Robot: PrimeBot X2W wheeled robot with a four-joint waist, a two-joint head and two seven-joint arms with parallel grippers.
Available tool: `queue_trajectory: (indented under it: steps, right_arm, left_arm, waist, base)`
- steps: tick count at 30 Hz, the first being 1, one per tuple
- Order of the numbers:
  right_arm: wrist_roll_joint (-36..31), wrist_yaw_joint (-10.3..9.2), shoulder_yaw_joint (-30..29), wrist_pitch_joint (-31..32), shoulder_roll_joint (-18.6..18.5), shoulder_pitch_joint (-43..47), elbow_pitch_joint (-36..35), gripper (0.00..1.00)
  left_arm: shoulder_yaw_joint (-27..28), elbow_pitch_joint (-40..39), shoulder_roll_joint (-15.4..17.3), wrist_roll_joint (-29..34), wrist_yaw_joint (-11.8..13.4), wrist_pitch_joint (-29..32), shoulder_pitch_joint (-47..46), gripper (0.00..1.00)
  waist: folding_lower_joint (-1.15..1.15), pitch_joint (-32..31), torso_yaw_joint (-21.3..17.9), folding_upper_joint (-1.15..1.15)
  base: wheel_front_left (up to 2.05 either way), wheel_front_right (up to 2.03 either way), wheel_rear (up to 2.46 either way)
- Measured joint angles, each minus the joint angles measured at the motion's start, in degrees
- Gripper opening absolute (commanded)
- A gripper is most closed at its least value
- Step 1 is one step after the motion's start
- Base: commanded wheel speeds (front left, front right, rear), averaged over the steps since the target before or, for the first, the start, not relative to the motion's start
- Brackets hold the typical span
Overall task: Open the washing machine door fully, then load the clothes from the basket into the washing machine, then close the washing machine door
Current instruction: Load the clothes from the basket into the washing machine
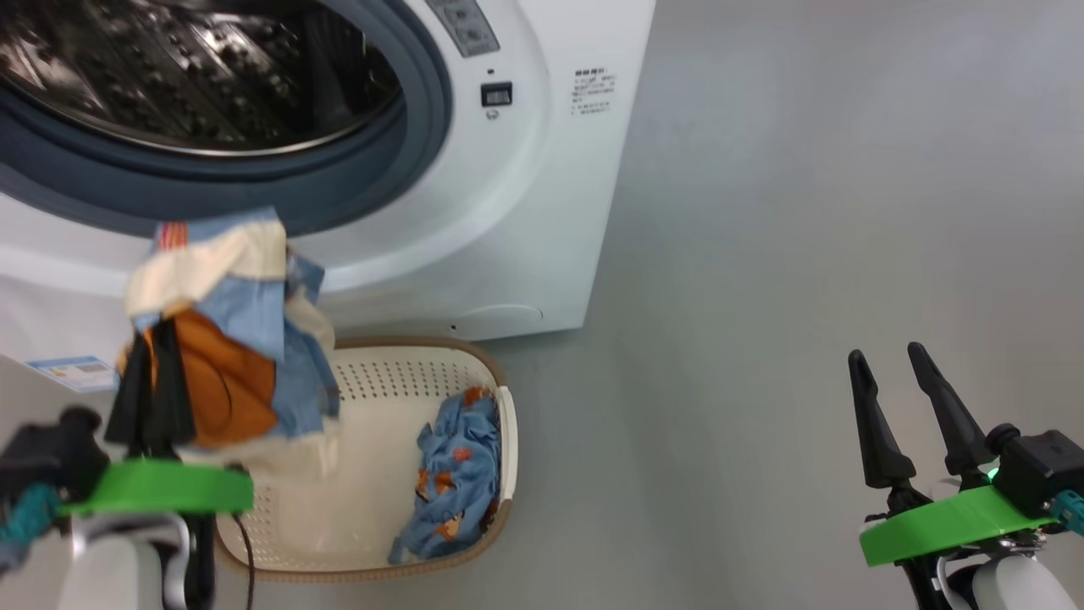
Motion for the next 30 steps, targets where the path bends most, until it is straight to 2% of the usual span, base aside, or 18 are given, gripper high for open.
queue_trajectory:
  steps: [22,30]
  right_arm:
    - [0.00,0.00,1.08,-0.01,2.46,-8.82,-1.18,0.91]
    - [0.00,0.00,1.66,-0.01,3.04,-13.11,-1.66,0.91]
  left_arm:
    - [-1.09,15.04,5.26,1.07,0.67,0.97,-31.15,0.00]
    - [-1.81,25.59,7.36,1.77,1.16,1.36,-42.47,0.00]
  waist:
    - [0.00,12.93,-1.74,0.00]
    - [0.00,18.86,-1.94,0.00]
  base:
    - [0.00,0.00,0.00]
    - [0.00,0.00,0.00]
